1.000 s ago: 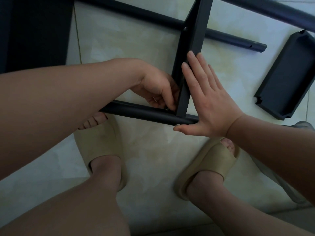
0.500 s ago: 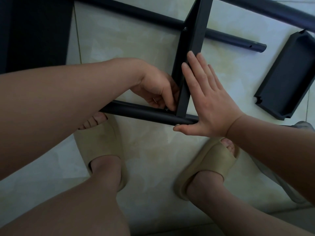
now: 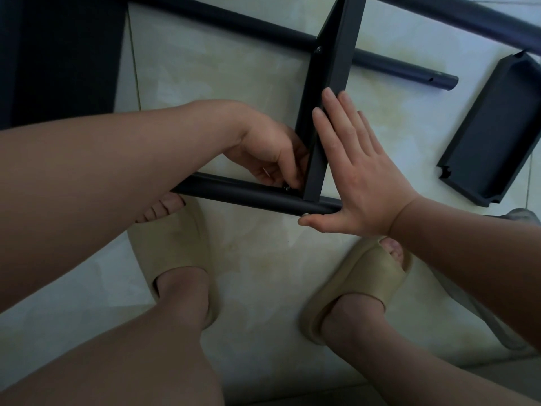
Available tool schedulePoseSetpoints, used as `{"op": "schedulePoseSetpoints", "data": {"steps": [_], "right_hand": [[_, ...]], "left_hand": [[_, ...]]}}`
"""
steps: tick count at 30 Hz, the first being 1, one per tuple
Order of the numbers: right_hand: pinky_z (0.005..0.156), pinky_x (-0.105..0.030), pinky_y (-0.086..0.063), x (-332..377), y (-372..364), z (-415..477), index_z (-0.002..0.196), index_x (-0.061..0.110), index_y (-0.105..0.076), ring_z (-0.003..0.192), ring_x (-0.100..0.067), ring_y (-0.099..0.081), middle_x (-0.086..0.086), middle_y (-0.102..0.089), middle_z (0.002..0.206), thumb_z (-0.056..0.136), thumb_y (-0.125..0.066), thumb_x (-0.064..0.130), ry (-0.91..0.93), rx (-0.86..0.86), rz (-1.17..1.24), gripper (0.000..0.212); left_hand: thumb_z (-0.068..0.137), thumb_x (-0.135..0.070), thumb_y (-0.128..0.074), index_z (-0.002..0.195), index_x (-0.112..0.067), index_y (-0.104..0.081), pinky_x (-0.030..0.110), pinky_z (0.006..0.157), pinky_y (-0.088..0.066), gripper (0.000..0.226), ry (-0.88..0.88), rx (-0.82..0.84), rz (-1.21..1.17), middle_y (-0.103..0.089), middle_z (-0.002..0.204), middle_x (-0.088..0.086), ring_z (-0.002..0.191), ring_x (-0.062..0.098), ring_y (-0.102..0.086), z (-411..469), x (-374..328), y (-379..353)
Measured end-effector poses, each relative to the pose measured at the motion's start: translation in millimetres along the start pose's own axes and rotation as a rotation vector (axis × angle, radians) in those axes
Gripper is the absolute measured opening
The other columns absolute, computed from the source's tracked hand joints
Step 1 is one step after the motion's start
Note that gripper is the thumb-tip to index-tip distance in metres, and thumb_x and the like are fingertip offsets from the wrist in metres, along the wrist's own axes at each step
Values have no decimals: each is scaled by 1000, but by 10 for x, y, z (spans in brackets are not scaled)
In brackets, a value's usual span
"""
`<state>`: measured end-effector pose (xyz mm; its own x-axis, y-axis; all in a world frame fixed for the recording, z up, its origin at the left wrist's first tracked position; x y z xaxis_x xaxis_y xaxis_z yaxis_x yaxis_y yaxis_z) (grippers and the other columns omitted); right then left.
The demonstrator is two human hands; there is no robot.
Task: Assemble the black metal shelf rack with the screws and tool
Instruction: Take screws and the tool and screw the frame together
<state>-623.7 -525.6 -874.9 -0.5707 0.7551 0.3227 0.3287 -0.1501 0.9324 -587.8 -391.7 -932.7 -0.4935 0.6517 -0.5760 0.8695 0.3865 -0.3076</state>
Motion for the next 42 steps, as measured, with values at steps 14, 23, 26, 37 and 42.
{"op": "schedulePoseSetpoints", "data": {"steps": [14,23,26,37,42], "right_hand": [[123,-61,-15,3,2,-1,160,-3,-9,156,-39,2,-24,-1,168,81,-47,86,3,1,-5,125],[123,-61,-15,8,6,0,160,-3,-9,156,-40,2,-24,-1,168,81,-47,86,2,4,-4,125],[123,-61,-15,9,3,-2,160,-3,-9,156,-40,2,-24,-1,168,81,-47,86,0,6,-8,125],[123,-61,-15,5,4,-1,160,-3,-9,156,-40,2,-24,-1,168,81,-46,86,0,7,-3,125],[123,-61,-14,7,10,1,160,-3,-10,156,-40,2,-24,-2,168,80,-47,86,-1,7,1,125]], "left_hand": [[88,-1,-65,113,-5,-66,30,82,-48,25,0,22,31,-67,95,8,87,22,-60,-16,-21,-21],[88,-8,-68,77,-16,-72,17,56,-44,15,25,-14,42,-67,71,-3,57,8,-50,35,15,-51],[87,-3,-68,77,-16,-70,17,56,-43,16,4,-20,36,-62,66,-3,57,7,-49,29,-3,-37],[87,-9,-68,79,-18,-74,19,57,-41,13,45,-16,17,-69,75,-2,60,10,-49,23,2,-50],[85,-1,-68,71,-16,-70,17,54,-39,20,14,-23,24,-60,62,-3,56,8,-45,35,-12,-59]]}}
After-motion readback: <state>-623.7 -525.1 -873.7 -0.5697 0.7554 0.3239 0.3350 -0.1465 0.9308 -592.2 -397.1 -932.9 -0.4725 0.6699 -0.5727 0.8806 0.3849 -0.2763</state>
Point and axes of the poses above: each hand's wrist, its own z-axis towards the middle knuckle, its own y-axis out of the back of the hand, x = y × z, the point moved 5 cm from there along z, towards the middle knuckle
